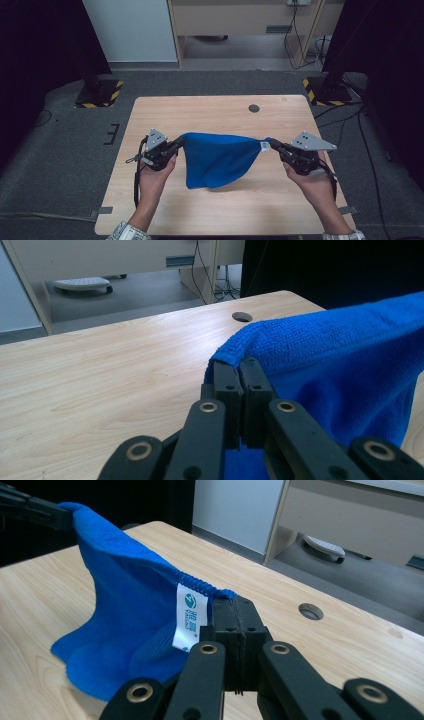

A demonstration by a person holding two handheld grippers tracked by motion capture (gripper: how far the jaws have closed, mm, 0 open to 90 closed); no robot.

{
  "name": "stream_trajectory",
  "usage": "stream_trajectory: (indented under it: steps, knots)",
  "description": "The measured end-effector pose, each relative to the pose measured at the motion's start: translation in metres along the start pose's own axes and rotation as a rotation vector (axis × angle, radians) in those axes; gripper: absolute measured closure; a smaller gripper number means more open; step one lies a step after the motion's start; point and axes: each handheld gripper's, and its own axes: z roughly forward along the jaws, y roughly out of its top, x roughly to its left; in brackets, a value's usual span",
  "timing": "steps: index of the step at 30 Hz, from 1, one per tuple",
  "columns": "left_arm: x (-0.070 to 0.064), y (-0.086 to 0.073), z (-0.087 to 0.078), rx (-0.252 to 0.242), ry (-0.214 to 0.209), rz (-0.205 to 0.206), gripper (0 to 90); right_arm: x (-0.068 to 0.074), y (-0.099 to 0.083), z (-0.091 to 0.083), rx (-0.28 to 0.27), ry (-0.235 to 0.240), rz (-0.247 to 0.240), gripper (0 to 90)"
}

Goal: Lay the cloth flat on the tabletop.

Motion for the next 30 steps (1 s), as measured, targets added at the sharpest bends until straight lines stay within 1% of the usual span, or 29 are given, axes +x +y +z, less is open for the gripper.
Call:
stream_trajectory:
  steps: [2, 4, 9, 14, 15, 17, 20, 24, 28, 30]
  knots:
    - [0.001, 0.001, 0.003, 0.005, 0.002, -0.003, 88.0, -0.003, 0.000, 0.005, 0.014, -0.008, -0.001, 90.0]
    - [0.003, 0.002, 0.007, 0.013, 0.007, -0.008, 88.0, -0.009, -0.004, 0.014, 0.031, -0.018, 0.010, 90.0]
    - [0.009, 0.002, 0.023, 0.053, 0.022, -0.011, 88.0, -0.023, -0.016, 0.039, 0.074, -0.032, 0.031, 90.0]
    - [0.015, 0.000, 0.040, 0.084, 0.023, -0.035, 88.0, -0.034, -0.027, 0.060, 0.107, -0.040, 0.048, 90.0]
    - [0.017, 0.000, 0.042, 0.089, 0.026, -0.033, 88.0, -0.037, -0.029, 0.065, 0.115, -0.043, 0.053, 90.0]
    - [0.020, -0.001, 0.048, 0.097, 0.027, -0.040, 88.1, -0.042, -0.033, 0.072, 0.128, -0.042, 0.060, 90.0]
    - [0.024, -0.001, 0.058, 0.107, 0.015, -0.063, 88.0, -0.047, -0.038, 0.081, 0.147, -0.045, 0.073, 90.0]
    - [0.027, 0.001, 0.071, 0.128, 0.033, -0.038, 88.0, -0.054, -0.043, 0.091, 0.162, -0.051, 0.091, 90.0]
    - [0.031, 0.003, 0.088, 0.151, 0.041, -0.039, 88.0, -0.060, -0.046, 0.100, 0.179, -0.064, 0.121, 90.0]
    - [0.031, 0.004, 0.095, 0.158, 0.044, -0.039, 88.1, -0.063, -0.047, 0.104, 0.185, -0.072, 0.124, 90.0]
